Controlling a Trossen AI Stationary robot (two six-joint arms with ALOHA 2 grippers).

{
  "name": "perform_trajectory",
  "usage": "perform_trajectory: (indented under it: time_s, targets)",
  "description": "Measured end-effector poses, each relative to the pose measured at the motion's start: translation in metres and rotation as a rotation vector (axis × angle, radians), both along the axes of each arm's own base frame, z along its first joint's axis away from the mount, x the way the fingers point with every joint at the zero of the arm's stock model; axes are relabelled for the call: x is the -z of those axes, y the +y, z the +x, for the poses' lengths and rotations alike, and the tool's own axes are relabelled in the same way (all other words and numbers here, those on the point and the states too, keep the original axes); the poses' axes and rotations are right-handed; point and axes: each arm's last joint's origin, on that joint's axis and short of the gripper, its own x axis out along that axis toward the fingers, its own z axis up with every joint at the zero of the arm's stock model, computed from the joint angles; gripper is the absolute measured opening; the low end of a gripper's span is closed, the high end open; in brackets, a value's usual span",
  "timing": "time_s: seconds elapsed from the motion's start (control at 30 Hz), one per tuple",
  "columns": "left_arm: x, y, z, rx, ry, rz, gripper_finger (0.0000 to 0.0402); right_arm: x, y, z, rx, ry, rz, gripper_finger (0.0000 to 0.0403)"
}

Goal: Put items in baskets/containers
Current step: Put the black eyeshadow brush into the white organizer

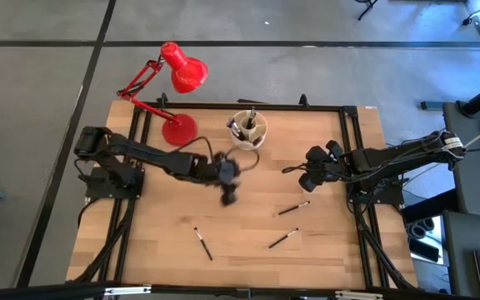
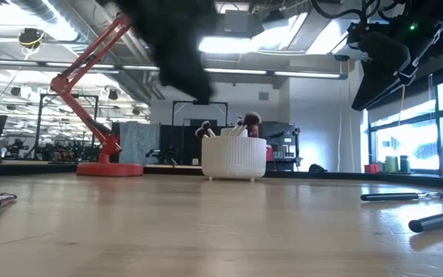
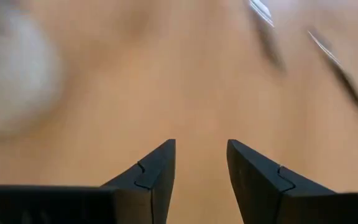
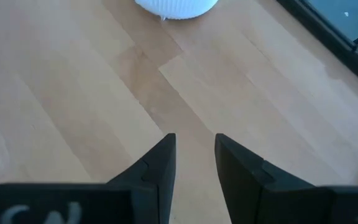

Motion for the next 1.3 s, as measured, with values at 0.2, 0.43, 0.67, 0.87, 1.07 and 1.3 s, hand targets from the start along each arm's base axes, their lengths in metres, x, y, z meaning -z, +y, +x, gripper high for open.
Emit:
perform_trajectory:
  time_s: [0.2,0.43,0.67,0.87,1.07,1.3]
  targets:
    - [0.007,-0.047,-0.035,0.245,0.281,-0.119,0.0141,0.0,0.0,0.0,-0.006,-0.003,0.011,0.0112]
    - [0.021,-0.101,-0.064,0.644,0.449,0.06,0.0141,-0.001,0.001,0.001,-0.007,-0.014,0.012,0.0112]
    - [0.047,-0.122,-0.065,0.615,0.518,0.133,0.0141,-0.002,0.001,0.005,-0.012,-0.052,0.015,0.0112]
    - [0.068,-0.129,-0.06,0.691,0.574,0.144,0.0141,-0.004,0.002,0.007,-0.024,-0.071,0.012,0.0112]
    - [0.082,-0.13,-0.059,0.731,0.627,0.161,0.0141,-0.004,0.002,0.007,-0.028,-0.068,0.009,0.0112]
    - [0.091,-0.129,-0.057,0.756,0.668,0.197,0.0133,-0.004,0.002,0.007,-0.028,-0.068,0.009,0.0112]
